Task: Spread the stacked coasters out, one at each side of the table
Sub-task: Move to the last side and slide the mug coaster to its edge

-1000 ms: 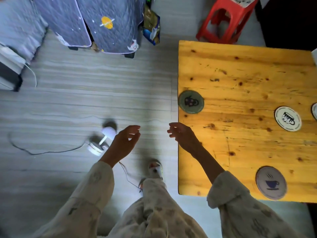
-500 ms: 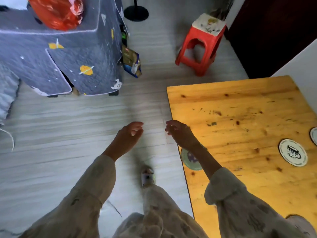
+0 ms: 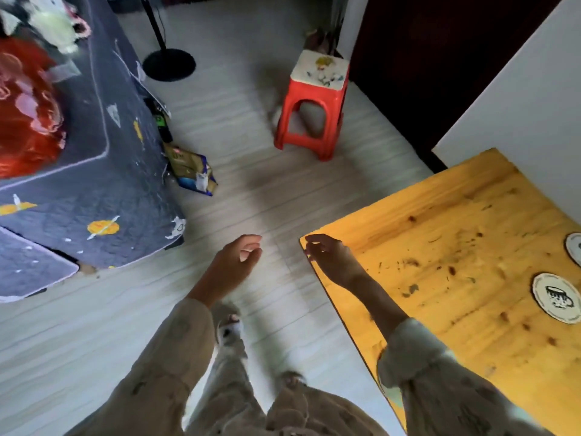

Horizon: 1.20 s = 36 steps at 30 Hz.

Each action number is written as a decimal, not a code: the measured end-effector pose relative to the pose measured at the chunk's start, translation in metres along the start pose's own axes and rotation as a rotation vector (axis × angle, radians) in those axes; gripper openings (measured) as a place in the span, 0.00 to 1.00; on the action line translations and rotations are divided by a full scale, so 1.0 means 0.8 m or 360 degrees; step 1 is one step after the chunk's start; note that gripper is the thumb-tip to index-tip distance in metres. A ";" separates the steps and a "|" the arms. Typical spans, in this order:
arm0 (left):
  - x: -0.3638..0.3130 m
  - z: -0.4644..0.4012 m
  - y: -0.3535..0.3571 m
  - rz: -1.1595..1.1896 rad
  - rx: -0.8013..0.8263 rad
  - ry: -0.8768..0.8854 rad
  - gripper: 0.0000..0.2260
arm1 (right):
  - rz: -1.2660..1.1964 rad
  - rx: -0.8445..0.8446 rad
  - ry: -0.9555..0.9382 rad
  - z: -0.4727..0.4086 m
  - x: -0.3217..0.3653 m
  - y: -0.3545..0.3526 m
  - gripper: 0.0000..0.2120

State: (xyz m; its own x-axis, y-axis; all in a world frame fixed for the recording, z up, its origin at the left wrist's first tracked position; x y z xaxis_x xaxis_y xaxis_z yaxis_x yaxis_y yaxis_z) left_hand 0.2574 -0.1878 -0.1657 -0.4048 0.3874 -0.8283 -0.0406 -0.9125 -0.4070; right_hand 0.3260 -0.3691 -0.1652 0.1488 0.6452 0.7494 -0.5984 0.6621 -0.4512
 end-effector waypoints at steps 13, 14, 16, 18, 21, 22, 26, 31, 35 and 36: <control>-0.060 -0.263 -0.119 -0.0161 0.0452 0.0204 0.12 | -0.0509 -0.0491 0.0342 -0.168 0.086 -0.038 0.14; -0.069 -0.284 -0.118 -0.0173 0.0502 0.0210 0.12 | -0.0549 -0.0531 0.0367 -0.177 0.083 -0.048 0.14; -0.088 -0.328 -0.111 -0.0199 0.0604 0.0223 0.12 | -0.0588 -0.0600 0.0412 -0.196 0.078 -0.071 0.14; -0.111 -0.374 -0.097 -0.0241 0.0694 0.0260 0.12 | -0.0614 -0.0655 0.0459 -0.218 0.071 -0.097 0.14; -0.153 -0.441 -0.073 -0.0297 0.0758 0.0324 0.13 | -0.0655 -0.0734 0.0488 -0.255 0.057 -0.144 0.14; -0.169 -0.460 -0.064 -0.0315 0.0788 0.0349 0.13 | -0.0666 -0.0763 0.0495 -0.266 0.053 -0.161 0.14; -0.227 -0.517 -0.032 -0.0403 0.0962 0.0438 0.13 | -0.0799 -0.0963 0.0559 -0.282 0.048 -0.211 0.16; -0.294 -0.564 0.044 -0.0489 0.1220 0.0605 0.13 | -0.0977 -0.1228 0.0688 -0.268 0.029 -0.265 0.14; -0.333 -0.577 0.125 -0.0610 0.1570 0.0692 0.12 | -0.1070 -0.1461 0.0843 -0.242 0.002 -0.302 0.13; -0.343 -0.582 0.145 -0.0631 0.1638 0.0723 0.12 | -0.1089 -0.1509 0.0883 -0.237 -0.006 -0.309 0.13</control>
State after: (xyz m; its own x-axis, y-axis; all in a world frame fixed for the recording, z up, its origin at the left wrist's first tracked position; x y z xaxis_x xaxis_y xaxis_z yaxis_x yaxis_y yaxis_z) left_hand 0.7889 -0.3385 -0.1650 0.1533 0.4881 -0.8592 -0.8872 -0.3149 -0.3372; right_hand 0.6228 -0.4636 -0.1489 0.6428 -0.0098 0.7659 0.4825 0.7818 -0.3950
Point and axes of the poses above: each hand's wrist, its own z-axis away from the middle knuckle, its own y-axis out of the palm, x = y × z, the point moved 3 cm from there along -z, towards the middle knuckle, and after that the axes turned 5 degrees about x, right-handed, at the moved point
